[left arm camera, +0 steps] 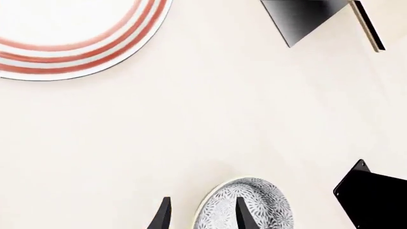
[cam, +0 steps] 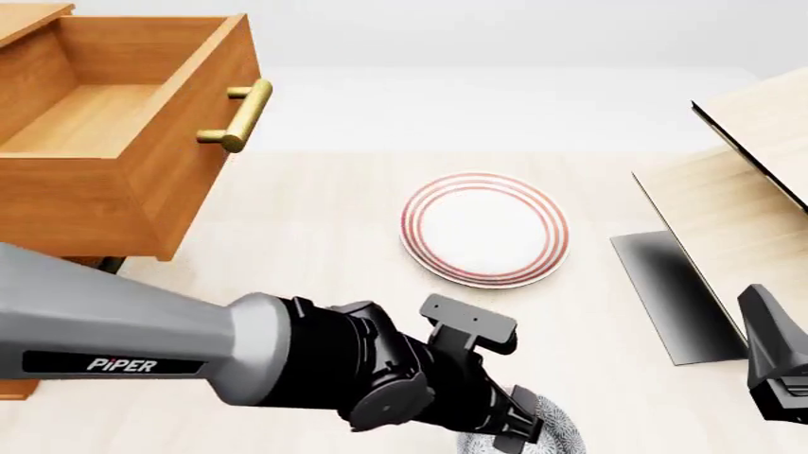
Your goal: Open the top drawer of the cabinet and put the bowl in it.
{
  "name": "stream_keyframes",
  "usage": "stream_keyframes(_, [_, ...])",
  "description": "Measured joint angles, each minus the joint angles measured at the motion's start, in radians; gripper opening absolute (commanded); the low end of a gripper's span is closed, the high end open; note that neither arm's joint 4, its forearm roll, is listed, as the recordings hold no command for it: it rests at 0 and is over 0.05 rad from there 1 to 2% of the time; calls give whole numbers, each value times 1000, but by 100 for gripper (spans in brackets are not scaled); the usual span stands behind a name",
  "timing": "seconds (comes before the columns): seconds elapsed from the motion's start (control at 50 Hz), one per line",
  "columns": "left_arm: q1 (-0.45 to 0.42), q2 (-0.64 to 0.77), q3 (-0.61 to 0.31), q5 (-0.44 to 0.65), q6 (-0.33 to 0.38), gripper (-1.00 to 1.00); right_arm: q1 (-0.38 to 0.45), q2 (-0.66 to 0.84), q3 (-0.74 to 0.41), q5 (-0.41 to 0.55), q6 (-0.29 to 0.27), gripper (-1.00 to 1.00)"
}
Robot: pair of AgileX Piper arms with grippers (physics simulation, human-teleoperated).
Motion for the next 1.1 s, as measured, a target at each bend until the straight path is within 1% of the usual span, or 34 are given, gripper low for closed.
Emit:
stream_keyframes(0.3, [-19, 52, -2, -30, -26, 100, 0, 0, 0, 0, 0, 100])
stream_keyframes(0.44, [-21, 54, -2, -31, -47, 100, 0, 0, 0, 0, 0, 100])
stream_keyframes(0.46, [-20, 54, -1, -33, -48, -100, 0, 0, 0, 0, 0, 100])
stream_keyframes(0.68, [-15, 38, 8, -39, -36, -100, 0, 0, 0, 0, 0, 100])
stream_keyframes(1.1, [-14, -48, -12, 7, 0, -100, 0, 0, 0, 0, 0, 100])
